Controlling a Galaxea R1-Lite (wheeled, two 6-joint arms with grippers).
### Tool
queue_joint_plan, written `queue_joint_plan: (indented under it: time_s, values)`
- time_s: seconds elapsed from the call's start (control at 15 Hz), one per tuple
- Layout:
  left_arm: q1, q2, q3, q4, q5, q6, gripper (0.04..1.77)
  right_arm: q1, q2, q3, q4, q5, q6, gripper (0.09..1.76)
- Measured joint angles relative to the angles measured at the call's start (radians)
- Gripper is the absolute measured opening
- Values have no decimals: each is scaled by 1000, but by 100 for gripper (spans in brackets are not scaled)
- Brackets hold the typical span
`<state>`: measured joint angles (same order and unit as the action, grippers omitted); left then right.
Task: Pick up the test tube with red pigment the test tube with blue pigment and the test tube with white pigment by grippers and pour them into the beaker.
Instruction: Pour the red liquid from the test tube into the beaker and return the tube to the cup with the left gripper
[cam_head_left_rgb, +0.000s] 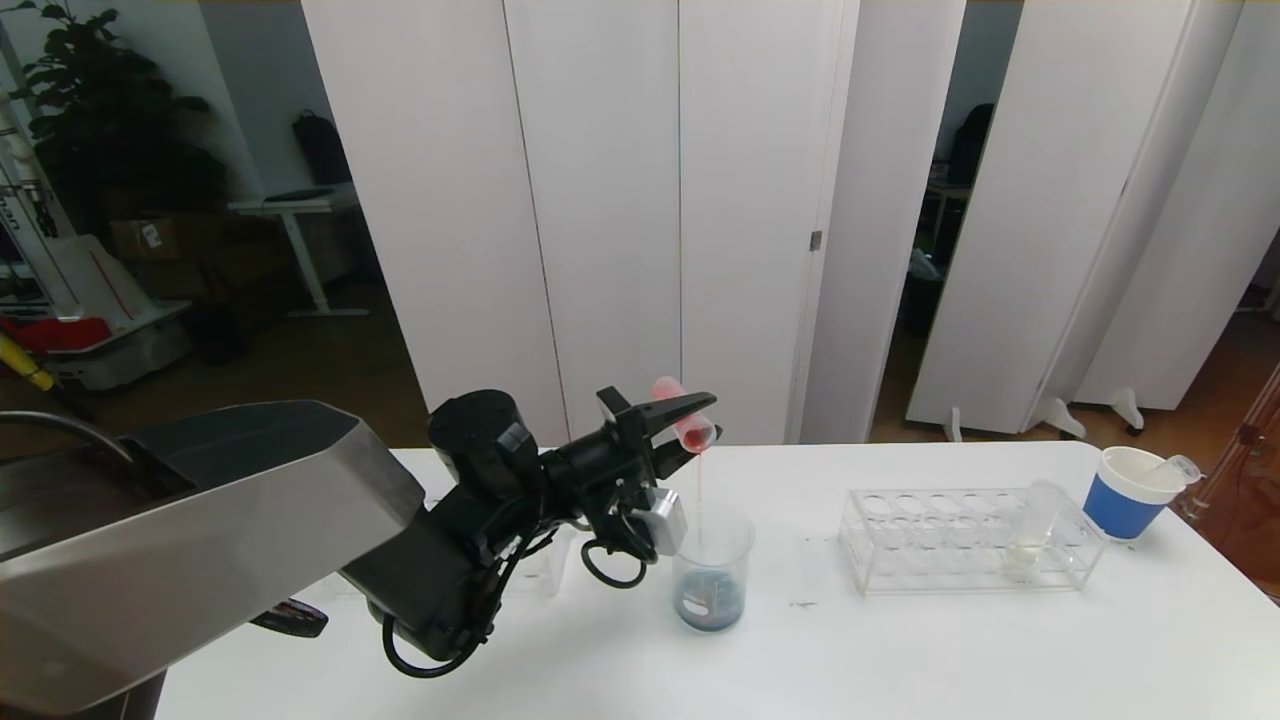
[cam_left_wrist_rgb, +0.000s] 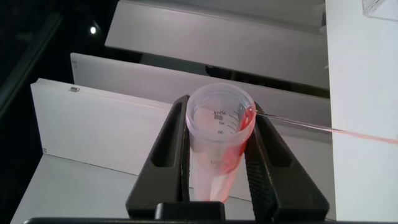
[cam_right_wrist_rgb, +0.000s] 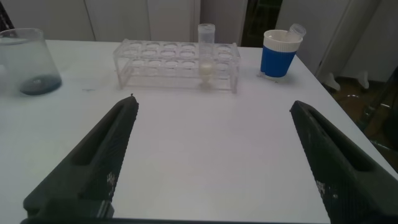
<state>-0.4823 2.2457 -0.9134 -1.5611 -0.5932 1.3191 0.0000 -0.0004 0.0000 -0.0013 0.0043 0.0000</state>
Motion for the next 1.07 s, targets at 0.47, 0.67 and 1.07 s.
queue_joint_plan:
  time_s: [0.47, 0.67, 1.07]
  values:
    - [0, -2, -2, 0, 0, 0, 59, 0, 0, 0, 0, 0, 0, 175]
    - [-1, -4, -13, 0, 0, 0, 59, 0, 0, 0, 0, 0, 0, 175]
    - [3, -7, -16, 0, 0, 7, 59, 0, 0, 0, 0, 0, 0, 175]
